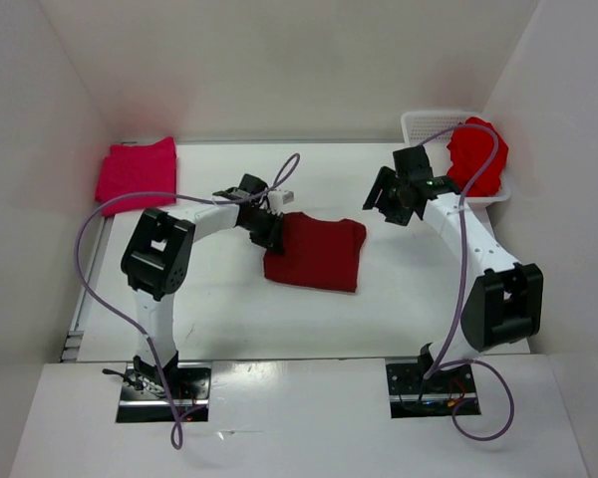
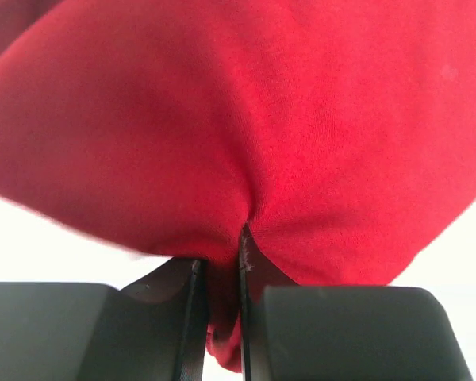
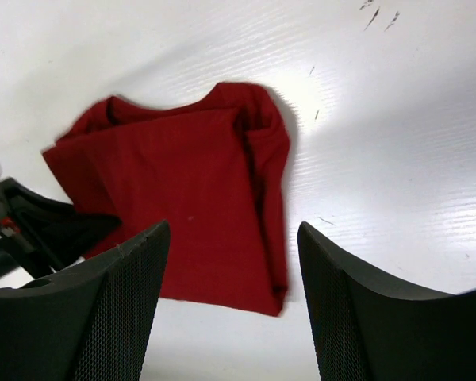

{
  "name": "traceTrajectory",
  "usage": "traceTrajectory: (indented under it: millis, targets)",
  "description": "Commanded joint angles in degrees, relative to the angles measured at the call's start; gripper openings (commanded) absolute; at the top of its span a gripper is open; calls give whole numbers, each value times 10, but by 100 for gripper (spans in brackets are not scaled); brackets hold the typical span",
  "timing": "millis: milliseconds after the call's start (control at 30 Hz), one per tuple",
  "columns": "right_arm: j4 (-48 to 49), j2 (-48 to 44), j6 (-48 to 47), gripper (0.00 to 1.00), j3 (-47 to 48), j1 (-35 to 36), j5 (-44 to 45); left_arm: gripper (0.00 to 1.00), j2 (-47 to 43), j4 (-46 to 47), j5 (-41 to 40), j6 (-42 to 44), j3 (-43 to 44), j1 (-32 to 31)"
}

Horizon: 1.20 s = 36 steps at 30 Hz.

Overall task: Fold and stack the t-shirts
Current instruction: Put the neatly folded tshirt into the corner of the board with the left arm

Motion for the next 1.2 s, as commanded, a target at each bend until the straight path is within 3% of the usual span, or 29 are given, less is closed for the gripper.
traceTrajectory:
  millis: [0,200,467,767,1167]
  targets:
    - [-7,-29,-6,71,23,-4,10,0,-31,-13,-205,132,23,32]
    - [-7,-51,-6,71,23,-4,16,0,-74,54,-392,272,23,57]
    - [-2,-63,-6,71,11,-4,16,0,-85,177,-527,370,25,94]
    - [-2,-75,-1,71,-1,-4,17,0,-74,226,-577,425,101,130]
    - [-24,-70,-7,71,11,-4,51,0,-47,178,-540,402,215,272]
